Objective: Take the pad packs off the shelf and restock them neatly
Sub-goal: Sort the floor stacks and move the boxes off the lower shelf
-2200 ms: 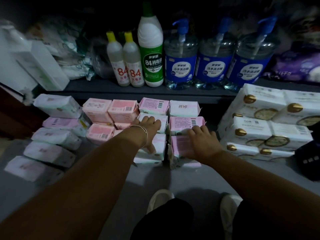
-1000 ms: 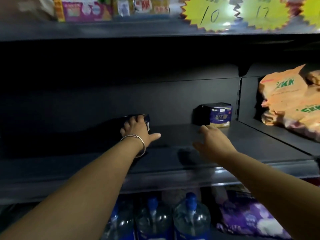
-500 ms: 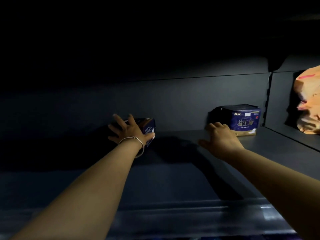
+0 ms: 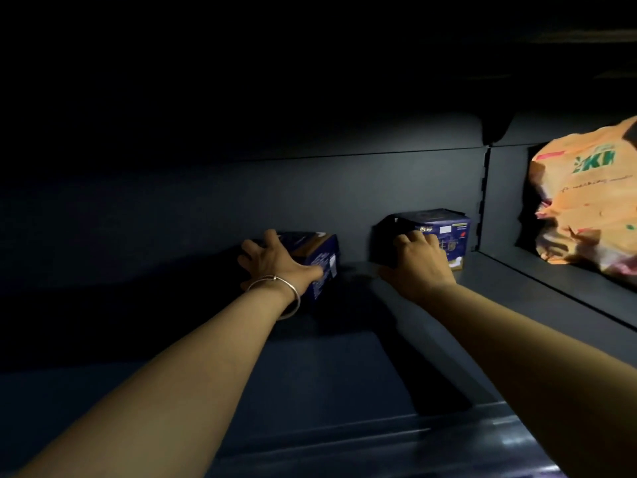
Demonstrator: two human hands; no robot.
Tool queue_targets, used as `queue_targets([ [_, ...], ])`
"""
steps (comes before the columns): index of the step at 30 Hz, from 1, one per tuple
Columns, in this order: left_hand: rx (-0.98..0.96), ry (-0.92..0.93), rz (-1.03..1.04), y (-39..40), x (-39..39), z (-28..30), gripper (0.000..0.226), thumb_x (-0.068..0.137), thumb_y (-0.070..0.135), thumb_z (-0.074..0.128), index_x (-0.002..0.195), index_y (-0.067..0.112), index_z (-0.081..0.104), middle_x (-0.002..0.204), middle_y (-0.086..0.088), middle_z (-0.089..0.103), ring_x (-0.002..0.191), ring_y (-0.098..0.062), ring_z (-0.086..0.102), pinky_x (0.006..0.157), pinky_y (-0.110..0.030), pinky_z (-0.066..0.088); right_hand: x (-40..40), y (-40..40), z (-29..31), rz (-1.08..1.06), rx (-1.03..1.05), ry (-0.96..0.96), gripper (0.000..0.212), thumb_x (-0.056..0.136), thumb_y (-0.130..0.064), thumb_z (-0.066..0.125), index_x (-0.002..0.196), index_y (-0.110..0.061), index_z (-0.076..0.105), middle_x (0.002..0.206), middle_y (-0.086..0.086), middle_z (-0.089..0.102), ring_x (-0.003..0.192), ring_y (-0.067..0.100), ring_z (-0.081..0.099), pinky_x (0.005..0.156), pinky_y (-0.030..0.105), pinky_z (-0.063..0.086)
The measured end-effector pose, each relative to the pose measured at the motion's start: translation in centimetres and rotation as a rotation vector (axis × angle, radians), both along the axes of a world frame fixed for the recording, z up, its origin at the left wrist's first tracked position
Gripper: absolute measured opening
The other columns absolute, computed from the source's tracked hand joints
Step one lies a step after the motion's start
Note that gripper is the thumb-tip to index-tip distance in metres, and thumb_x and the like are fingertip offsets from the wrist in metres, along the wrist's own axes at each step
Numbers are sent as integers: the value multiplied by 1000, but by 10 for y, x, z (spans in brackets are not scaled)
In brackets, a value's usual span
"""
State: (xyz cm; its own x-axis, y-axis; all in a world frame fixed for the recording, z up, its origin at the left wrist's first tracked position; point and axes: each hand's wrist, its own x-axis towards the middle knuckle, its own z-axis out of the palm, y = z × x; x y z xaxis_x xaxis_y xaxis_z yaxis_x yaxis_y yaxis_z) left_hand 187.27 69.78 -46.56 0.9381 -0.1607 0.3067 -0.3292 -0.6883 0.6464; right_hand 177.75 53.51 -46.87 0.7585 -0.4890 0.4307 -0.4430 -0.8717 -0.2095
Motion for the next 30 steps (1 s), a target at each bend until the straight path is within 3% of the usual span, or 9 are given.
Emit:
queue_targets([
  [7, -10, 2, -76, -68, -23, 0, 83, 63, 37, 78, 128, 20, 30, 133, -11, 21, 124, -34, 26, 92, -45, 40, 6, -55, 2, -125, 148, -62, 82, 81, -52, 63, 145, -19, 26, 156, 11, 7, 138, 44, 15, 108, 51, 24],
  [15, 74, -2, -31, -95, -20, -4, 88, 63, 43, 78, 131, 19, 28, 134, -12, 20, 124, -36, 26, 95, -49, 42, 25, -88, 6, -133, 378, -54, 92, 77, -65, 59, 148, -41, 7, 156, 7, -21, 140, 48, -16, 107, 72, 8],
  [19, 158, -5, 6, -99, -16, -6, 91, 64, 50, 75, 136, 16, 30, 134, -12, 20, 125, -36, 27, 97, -48, 41, 39, -100, 4, -104, 492, -131, 89, 74, -65, 62, 147, -37, 19, 155, 5, -26, 138, 48, -22, 106, 73, 6],
  [22, 211, -7, 6, -100, -16, -7, 91, 67, 52, 73, 138, 16, 28, 138, -13, 17, 128, -37, 24, 99, -49, 39, 48, -110, 3, -105, 513, -168, 74, 74, -59, 67, 134, -27, 38, 155, 7, -23, 137, 51, -20, 107, 72, 8],
  [26, 240, -16, 5, -100, -19, -9, 93, 71, 50, 72, 141, 16, 23, 143, -14, 12, 131, -38, 21, 99, -46, 38, 48, -112, 7, -104, 477, -189, 67, 75, -47, 73, 127, -20, 41, 149, 11, 13, 134, 49, 11, 105, 66, 24],
  [30, 168, 8, -10, -99, -27, -4, 89, 72, 42, 75, 140, 13, 26, 144, -13, 12, 130, -38, 25, 95, -41, 40, 40, -98, 0, -112, 384, -286, 66, 72, -45, 74, 123, -17, 43, 136, 11, 25, 125, 43, 23, 99, 61, 34],
])
